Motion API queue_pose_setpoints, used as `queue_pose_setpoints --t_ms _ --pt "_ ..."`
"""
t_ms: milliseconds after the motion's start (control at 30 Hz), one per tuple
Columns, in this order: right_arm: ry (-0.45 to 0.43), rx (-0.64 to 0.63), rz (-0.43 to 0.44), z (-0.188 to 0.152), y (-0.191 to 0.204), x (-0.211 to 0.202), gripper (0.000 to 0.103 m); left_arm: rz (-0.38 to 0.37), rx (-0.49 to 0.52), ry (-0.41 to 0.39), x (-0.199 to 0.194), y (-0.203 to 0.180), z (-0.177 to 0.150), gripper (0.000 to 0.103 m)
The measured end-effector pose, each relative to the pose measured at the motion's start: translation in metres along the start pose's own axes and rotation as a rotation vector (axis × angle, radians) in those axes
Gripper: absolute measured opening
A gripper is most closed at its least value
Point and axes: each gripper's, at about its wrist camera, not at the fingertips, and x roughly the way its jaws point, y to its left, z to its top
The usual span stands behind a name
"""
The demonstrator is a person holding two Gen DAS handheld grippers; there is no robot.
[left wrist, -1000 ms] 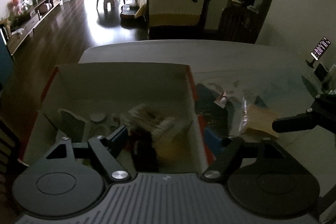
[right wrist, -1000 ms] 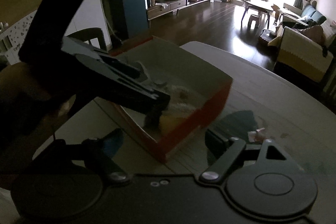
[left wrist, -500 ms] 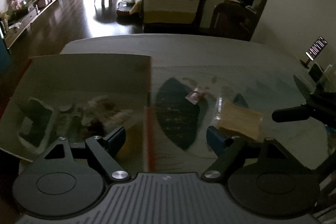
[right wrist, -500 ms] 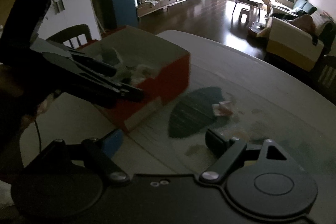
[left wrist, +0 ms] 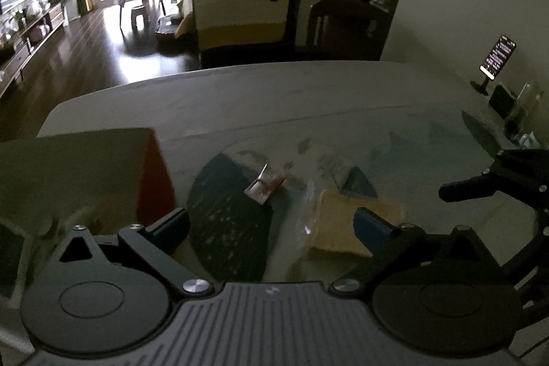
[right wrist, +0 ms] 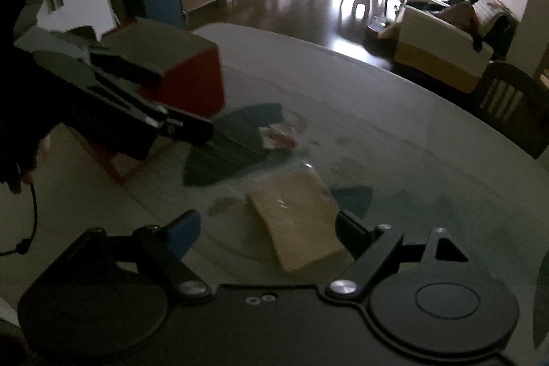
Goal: Organize objects
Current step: 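Grasp red-white sauce packet with left tool while right tool grasps bagged bread slice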
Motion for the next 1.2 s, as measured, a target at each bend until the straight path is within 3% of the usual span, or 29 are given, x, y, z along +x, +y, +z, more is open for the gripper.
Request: queue_pose_setpoints --t_ms 333,767,900,1200 --pt "0.037 -0.043 0.021 -0.002 -0.021 0.029 0.086 0.027 -0.011 0.093 0.070 -0.002 0.021 0.103" --pt "0.098 -0.108 0.034 0.002 -0.031 0.075 0.086 0.096 0.046 0.180 0.139 0.002 0.029 0.103" --pt "0.102 -0.158 0.054 0.001 -0.026 0.085 0.086 0.086 0.033 0.185 0.149 0.008 0.029 0.102" --pt "0.113 -0.179 0.062 0.003 -0.029 0.102 0.086 0.099 0.114 0.156 0.158 0.002 0.023 0.102"
